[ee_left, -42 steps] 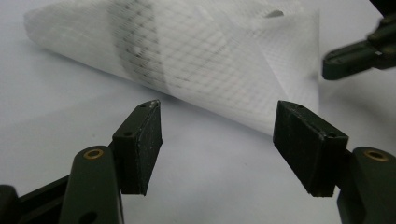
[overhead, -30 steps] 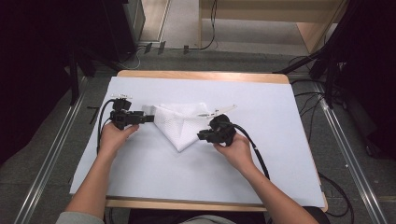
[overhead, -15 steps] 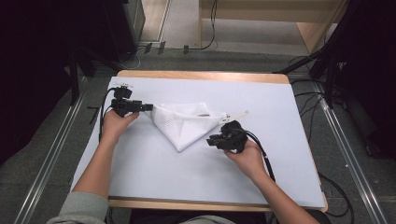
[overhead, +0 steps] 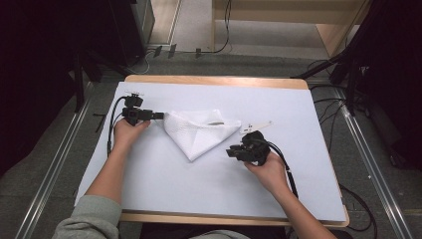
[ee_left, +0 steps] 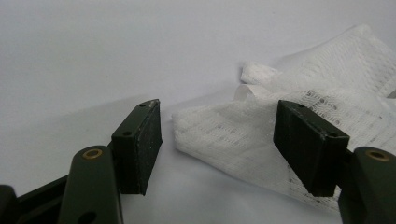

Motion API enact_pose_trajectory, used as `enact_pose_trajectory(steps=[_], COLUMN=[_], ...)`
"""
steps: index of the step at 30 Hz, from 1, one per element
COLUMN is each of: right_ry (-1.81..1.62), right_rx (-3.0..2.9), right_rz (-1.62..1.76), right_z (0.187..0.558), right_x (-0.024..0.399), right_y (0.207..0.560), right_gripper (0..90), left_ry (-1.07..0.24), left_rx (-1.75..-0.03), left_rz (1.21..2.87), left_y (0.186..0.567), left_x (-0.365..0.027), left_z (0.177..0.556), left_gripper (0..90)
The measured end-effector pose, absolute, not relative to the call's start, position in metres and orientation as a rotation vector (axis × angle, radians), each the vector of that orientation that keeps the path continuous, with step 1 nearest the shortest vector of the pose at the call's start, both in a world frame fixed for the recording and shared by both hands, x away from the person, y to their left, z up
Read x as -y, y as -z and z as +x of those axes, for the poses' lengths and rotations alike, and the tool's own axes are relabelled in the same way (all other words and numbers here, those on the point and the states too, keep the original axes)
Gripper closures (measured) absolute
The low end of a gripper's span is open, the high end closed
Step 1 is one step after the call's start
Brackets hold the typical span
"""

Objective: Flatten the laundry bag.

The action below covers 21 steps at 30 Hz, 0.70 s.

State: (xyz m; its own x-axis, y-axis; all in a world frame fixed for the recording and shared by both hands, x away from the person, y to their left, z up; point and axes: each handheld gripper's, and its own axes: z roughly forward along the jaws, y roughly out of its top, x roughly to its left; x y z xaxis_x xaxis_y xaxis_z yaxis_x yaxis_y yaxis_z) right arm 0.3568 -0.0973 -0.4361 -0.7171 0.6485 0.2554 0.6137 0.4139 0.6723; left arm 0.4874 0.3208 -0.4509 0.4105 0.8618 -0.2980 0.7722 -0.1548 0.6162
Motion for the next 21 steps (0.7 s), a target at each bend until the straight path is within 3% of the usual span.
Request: enact_pose_trajectory(steps=[5, 6, 7, 13, 15, 21], right_ry=[-1.205, -1.205, -1.2, -1.194, -1.19, -1.19], right_rx=[-2.594, -2.594, -2.59, -2.584, -2.581, -2.571], right_rz=[1.172, 1.172, 1.177, 1.19, 1.192, 1.205], right_z=[0.359, 0.359, 0.36, 0.363, 0.364, 0.365], right_x=[0.1, 0.1, 0.1, 0.101, 0.102, 0.105], right_y=[0.438, 0.438, 0.438, 0.44, 0.441, 0.44], right_gripper=[74.4, 74.4, 74.2, 74.1, 74.0, 74.2], left_ry=[-0.184, -0.208, -0.259, -0.279, -0.256, -0.192], left_rx=[-1.373, -1.371, -1.372, -1.392, -1.387, -1.346], left_rz=[1.978, 1.993, 2.019, 2.037, 2.039, 1.932], left_y=[0.451, 0.451, 0.451, 0.451, 0.451, 0.439], left_x=[-0.317, -0.316, -0.314, -0.313, -0.314, -0.314], left_z=[0.484, 0.483, 0.481, 0.48, 0.481, 0.478], left_gripper=[51.1, 51.1, 60.7, 85.8, 89.7, 90.0])
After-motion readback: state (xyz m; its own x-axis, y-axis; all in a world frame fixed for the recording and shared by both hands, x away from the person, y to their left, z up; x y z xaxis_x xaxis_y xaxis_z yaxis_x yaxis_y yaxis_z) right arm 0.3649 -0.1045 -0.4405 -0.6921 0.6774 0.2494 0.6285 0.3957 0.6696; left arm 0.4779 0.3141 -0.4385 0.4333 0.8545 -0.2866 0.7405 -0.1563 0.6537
